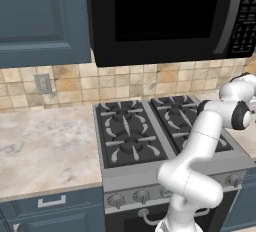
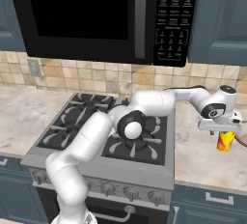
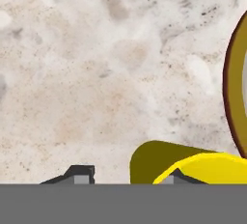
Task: Pick the cup and bowl from the counter and place them on the counter next to the sink.
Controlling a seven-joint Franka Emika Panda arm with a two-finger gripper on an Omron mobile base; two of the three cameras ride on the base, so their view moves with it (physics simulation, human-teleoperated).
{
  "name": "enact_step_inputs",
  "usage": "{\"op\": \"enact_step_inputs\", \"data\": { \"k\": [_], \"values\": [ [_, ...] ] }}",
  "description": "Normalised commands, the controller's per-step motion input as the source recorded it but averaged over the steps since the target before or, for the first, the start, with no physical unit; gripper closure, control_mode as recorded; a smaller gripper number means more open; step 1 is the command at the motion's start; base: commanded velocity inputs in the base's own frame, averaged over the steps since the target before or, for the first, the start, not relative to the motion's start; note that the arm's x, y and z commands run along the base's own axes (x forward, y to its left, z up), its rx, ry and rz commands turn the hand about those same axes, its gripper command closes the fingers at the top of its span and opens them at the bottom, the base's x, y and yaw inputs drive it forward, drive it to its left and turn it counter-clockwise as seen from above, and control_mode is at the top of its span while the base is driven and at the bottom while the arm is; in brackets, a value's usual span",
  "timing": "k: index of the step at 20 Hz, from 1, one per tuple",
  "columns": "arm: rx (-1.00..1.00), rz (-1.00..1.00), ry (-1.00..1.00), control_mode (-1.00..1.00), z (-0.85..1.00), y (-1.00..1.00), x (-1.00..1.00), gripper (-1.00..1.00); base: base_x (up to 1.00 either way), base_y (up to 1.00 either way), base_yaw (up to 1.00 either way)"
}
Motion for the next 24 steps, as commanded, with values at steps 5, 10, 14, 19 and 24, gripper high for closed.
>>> {"op": "enact_step_inputs", "data": {
  "k": [5,10,14,19,24],
  "values": [
    [0.0,0.0,0.0,-1.0,0.0,0.0,0.0,1.0,0.0,0.0,0.0],
    [0.0,0.0,0.0,-1.0,0.04,0.0,0.0,1.0,0.0,0.0,0.0],
    [0.0,-0.01,0.0,-1.0,0.15,0.0,-0.03,1.0,0.0,0.0,0.0],
    [0.0,-0.07,-0.03,-1.0,0.41,0.12,-0.14,1.0,0.0,0.0,0.0],
    [0.0,-0.08,-0.02,-1.0,0.43,0.16,-0.34,1.0,0.0,0.0,0.0]
  ]
}}
